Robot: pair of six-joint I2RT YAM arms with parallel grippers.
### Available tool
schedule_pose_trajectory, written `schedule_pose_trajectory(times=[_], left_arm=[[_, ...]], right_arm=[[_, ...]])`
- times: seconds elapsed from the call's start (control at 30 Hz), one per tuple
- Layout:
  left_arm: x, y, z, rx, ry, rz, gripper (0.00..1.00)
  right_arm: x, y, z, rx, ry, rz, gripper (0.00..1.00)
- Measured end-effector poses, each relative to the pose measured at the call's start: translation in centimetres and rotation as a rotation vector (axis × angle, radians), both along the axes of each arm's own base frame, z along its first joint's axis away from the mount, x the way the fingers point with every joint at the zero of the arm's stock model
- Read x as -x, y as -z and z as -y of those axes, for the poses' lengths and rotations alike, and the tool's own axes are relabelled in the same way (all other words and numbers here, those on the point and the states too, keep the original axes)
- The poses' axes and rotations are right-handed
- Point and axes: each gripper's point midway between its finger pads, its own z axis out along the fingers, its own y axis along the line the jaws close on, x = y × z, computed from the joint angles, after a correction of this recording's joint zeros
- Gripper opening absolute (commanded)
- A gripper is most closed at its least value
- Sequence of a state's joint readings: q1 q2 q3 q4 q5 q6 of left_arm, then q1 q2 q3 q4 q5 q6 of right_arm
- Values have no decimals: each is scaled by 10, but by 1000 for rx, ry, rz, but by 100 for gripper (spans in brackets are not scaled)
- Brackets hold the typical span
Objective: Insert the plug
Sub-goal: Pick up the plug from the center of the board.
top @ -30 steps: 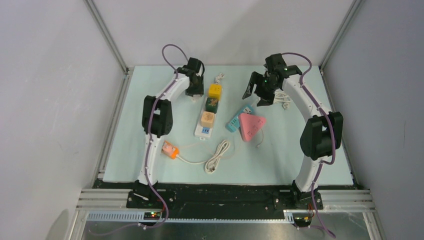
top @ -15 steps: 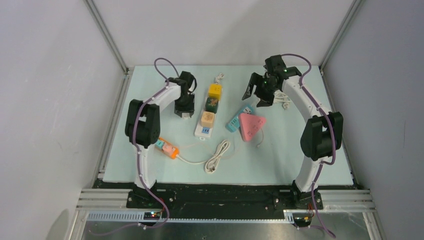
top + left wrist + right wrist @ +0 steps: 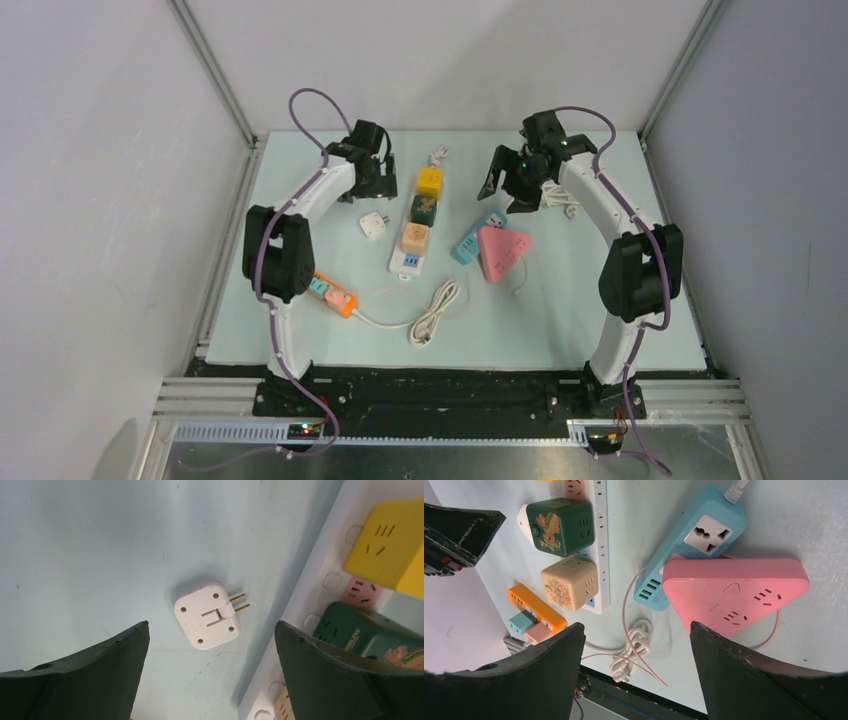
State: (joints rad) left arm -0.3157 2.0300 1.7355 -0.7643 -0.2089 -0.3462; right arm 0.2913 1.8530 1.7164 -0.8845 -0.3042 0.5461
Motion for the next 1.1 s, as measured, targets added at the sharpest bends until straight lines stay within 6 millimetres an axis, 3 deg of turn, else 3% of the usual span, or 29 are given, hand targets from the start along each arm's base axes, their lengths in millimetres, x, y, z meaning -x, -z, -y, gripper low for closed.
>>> schedule_pose_trajectory(times=[0.27, 0.6, 1.0, 1.1], left_arm=[[-13, 10, -1, 69, -152, 25, 94], [-8, 37, -9, 143, -434, -6, 90], [10, 80, -16, 76, -475, -122, 87], [7, 80, -15, 76, -475, -123, 83]], right_arm=[[0, 0, 0, 0, 0, -1, 81], [-1, 0, 4, 1, 9, -4, 81], [-3, 6, 17, 7, 40, -23, 81], [-2, 8, 18, 8, 40, -27, 81]])
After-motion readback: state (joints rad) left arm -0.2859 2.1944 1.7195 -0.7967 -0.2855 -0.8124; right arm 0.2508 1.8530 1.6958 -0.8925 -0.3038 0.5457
